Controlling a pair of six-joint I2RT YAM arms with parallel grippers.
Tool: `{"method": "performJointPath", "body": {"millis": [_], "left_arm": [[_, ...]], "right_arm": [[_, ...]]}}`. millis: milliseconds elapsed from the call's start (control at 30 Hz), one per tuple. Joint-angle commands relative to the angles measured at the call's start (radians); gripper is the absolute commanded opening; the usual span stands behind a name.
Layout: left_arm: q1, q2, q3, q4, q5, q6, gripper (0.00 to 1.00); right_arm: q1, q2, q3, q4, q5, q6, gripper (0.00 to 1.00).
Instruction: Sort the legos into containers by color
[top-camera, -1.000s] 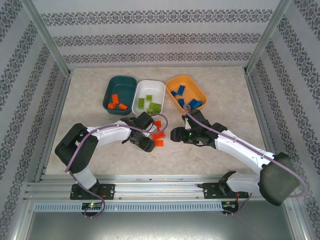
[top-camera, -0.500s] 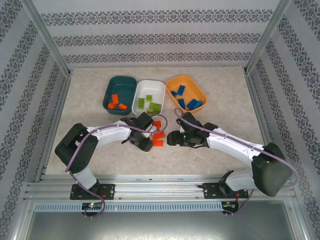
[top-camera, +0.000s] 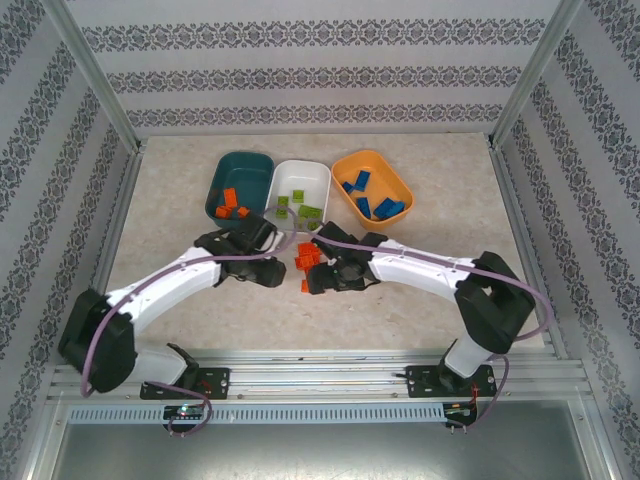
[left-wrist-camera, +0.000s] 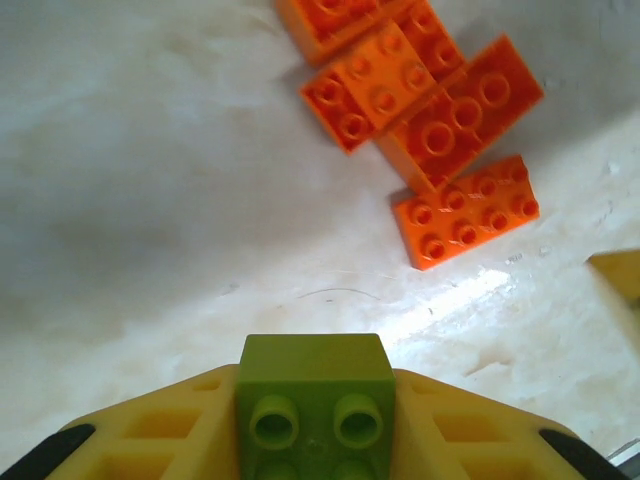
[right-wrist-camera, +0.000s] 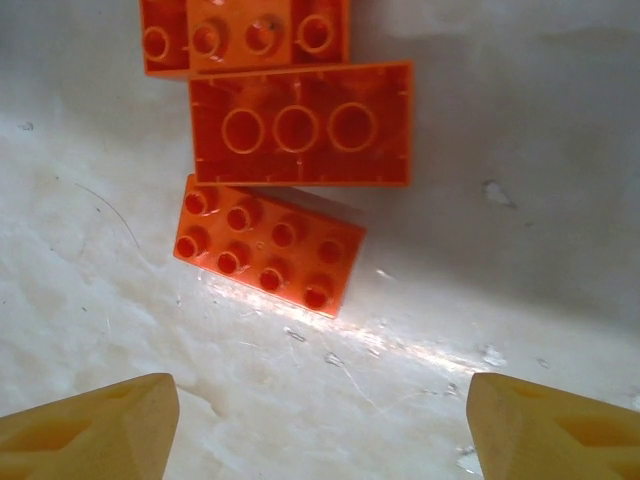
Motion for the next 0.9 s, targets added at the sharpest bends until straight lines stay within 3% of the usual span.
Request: {"method": "performJointPath", "body": {"millis": [0,167,267,533,767,867], "left_arm": [[0.084,-0.094,-0.016,-0.072,-0.015,-0.052,0.37],[0.221,-0.165,0.028,-0.050,0.015,-0.052,0.38],[0.258,-0.140,0.075,0.002,0.033,-0.041,0.38],[0.270,0.051,0.229,0.150,0.063,-0.015,0.38],[0.270,0.227,0.348,0.200,0.103,-0.010,0.38],[0.270,0.302,0.384,0.217,0.118,-0.008,0.38]], "right_arm": [[0.034,0.072,0.084,-0.081,0.061,-0.022,0.80],[0.066,0.177,0.175,-0.111,0.072,-0.023,0.83],[0.078,0.232,0.229,-0.151,0.097,-0.019,0.83],[0.082,0.324,0.268,-0.138,0.107,0.001,0.81],[0.082,0.341,0.257,-0.128,0.114,0.004,0.65],[0.082,0.305,0.220,-0.115,0.120,0.007,0.64]]}}
